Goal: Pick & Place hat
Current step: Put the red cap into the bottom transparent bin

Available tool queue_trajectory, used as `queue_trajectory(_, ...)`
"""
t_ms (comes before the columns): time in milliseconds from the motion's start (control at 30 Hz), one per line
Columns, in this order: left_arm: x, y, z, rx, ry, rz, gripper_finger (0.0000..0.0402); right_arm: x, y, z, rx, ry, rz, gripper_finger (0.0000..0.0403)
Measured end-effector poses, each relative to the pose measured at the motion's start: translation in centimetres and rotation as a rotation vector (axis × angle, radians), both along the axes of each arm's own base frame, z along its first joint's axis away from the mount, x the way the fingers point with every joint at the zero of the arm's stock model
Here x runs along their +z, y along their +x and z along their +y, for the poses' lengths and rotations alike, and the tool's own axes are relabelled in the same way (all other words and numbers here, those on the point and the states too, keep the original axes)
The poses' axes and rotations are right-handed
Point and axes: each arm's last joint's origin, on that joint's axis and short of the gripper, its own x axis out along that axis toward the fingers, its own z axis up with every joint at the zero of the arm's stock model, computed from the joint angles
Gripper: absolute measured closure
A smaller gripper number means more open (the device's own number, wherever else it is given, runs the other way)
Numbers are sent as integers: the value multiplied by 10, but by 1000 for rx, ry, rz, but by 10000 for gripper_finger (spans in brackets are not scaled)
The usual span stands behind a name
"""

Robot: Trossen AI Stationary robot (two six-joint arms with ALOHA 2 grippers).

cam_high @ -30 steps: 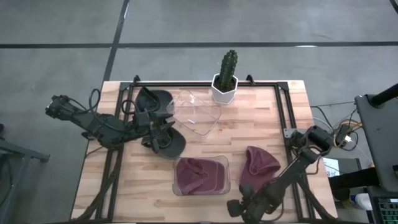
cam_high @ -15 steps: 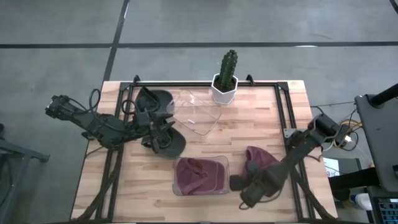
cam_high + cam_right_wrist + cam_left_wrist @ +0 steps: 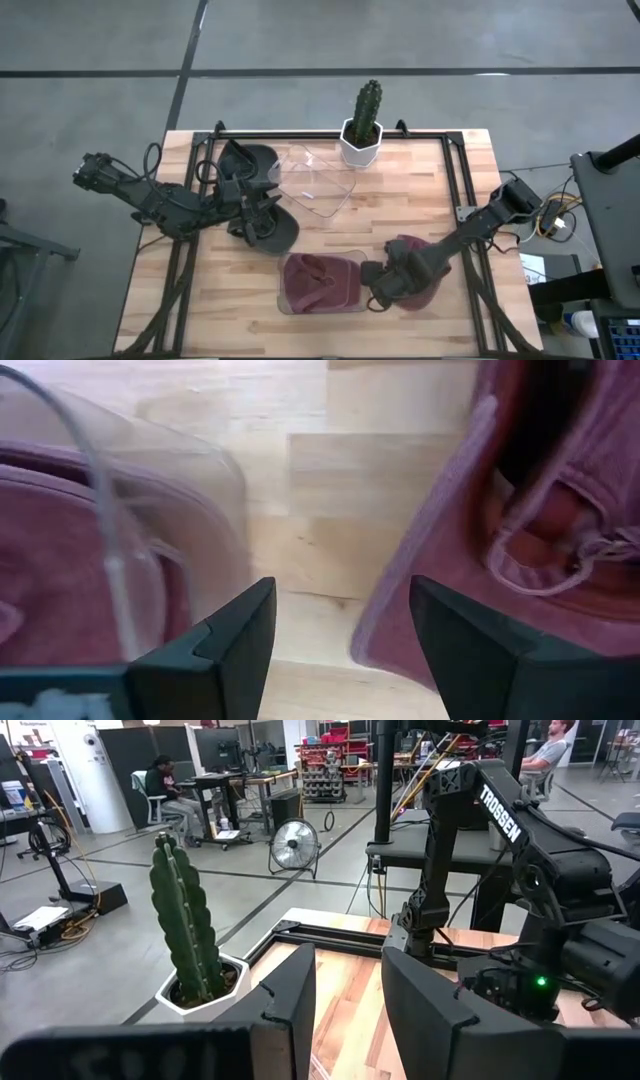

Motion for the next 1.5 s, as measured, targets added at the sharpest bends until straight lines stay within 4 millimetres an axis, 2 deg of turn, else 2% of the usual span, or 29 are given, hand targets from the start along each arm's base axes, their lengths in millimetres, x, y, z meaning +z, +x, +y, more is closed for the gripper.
queue_trajectory(533,0,0,0,-1,13,5,291,-17,-5,-11,-28,32,88,179)
queue_trajectory(667,0,0,0,-2,24,10,291,-20,-7,-12,-12,92,143,184)
queue_trajectory(800,0,0,0,-1,25,10,291,-24,-11,-11,13,130,184,227)
queue_trajectory(1000,0,0,0,-1,26,10,291,-24,-10,-10,106,169,197,372)
queue_trajectory(1200,0,0,0,0,26,10,291,-15,-7,-7,191,197,202,390)
queue_trajectory(1300,0,0,0,0,26,10,291,-2,-5,-5,256,187,205,391)
queue_trajectory(1500,0,0,0,0,26,10,291,28,-12,-10,330,101,342,392)
